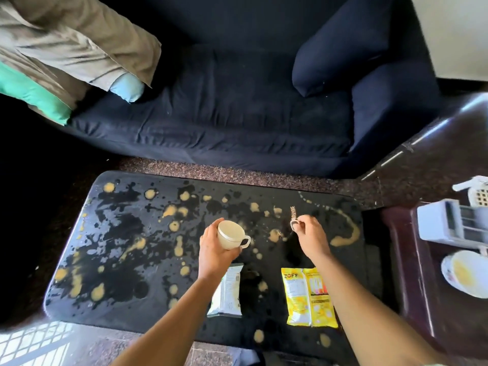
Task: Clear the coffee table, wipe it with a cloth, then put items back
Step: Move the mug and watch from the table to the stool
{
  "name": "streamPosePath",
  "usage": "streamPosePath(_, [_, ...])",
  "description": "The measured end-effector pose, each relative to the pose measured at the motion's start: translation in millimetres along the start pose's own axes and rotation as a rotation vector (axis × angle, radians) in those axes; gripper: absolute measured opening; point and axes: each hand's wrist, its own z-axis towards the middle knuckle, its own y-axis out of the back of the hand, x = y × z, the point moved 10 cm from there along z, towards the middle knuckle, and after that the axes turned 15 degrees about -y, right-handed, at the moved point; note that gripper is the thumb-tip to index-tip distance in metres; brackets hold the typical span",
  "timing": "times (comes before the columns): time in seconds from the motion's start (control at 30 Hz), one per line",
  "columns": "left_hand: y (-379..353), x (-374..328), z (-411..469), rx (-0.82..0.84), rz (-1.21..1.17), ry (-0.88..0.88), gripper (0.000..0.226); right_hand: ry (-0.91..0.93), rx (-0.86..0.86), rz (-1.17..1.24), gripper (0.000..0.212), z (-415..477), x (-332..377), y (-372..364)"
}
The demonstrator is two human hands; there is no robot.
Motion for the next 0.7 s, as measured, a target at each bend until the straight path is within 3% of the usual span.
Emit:
streamPosePath(0.17, [-48, -65, -45, 0.002, -0.126, -0.042, 0.077, -0.080, 0.135, 0.404, 0.009, -46, -60, 50])
streamPosePath(0.37, [-135, -143, -102, 0.054, -0.247, -0.080, 0.079, -0.115, 0.168, 0.714, 0.020, -88, -152, 119])
streamPosePath(0.7, [-339, -252, -179, 0.331, -0.264, -0.157, 0.077, -0.492, 0.054, 1.028, 0.021, -106, -363, 231])
